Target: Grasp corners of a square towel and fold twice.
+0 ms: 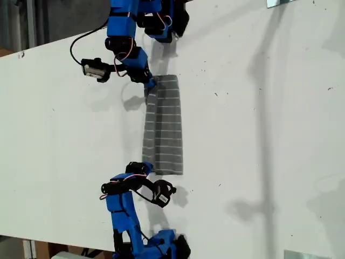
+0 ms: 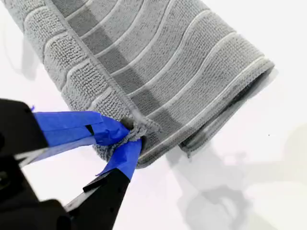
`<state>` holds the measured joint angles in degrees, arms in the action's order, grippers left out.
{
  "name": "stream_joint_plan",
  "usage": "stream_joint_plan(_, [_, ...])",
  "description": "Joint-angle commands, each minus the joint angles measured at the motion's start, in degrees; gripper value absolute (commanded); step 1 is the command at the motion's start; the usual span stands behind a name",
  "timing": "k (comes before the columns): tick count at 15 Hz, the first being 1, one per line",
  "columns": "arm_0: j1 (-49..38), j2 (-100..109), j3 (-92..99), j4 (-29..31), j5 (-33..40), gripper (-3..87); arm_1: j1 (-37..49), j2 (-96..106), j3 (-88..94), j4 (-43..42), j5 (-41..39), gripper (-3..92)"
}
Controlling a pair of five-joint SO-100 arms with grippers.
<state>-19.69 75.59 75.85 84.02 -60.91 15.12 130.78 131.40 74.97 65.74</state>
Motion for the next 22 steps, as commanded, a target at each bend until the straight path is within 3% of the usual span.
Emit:
stream_joint_plan(1, [-1.67,-0.09,-0.62,-0.09,0.62,-0.2,0.09,1.23,-0.09,-0.44,-1.23,-0.2])
stream_joint_plan(9, [10.63,-1.14,2.29,0.0,-6.5,-0.2,-16.08,1.49,4.48,1.58,4.66,-0.2])
stream_joint_plan(15, [13.8,-7.65,1.93,-0.62,-9.4,-0.2,-19.95,0.88,9.23,-1.85,7.47,-0.2])
stream_joint_plan(16, [13.8,-7.65,1.58,-0.7,-8.96,-0.2,-19.95,0.88,9.23,-1.67,8.17,5.8])
stream_joint_plan(17, [13.62,-7.38,0.62,0.35,-7.91,-0.1,-20.65,1.23,8.88,-1.76,8.17,18.4])
stream_joint_plan(18, [13.54,-6.5,-1.14,2.72,-6.68,4.8,-21.18,1.76,8.0,-0.88,8.44,27.6])
stream_joint_plan(19, [13.01,-3.16,-1.05,3.78,-6.33,17.1,-21.09,2.9,7.12,0.53,8.53,31.9])
stream_joint_plan(22, [9.76,10.37,3.78,3.87,-5.27,20.9,-17.58,9.05,8.17,3.69,7.47,34.8])
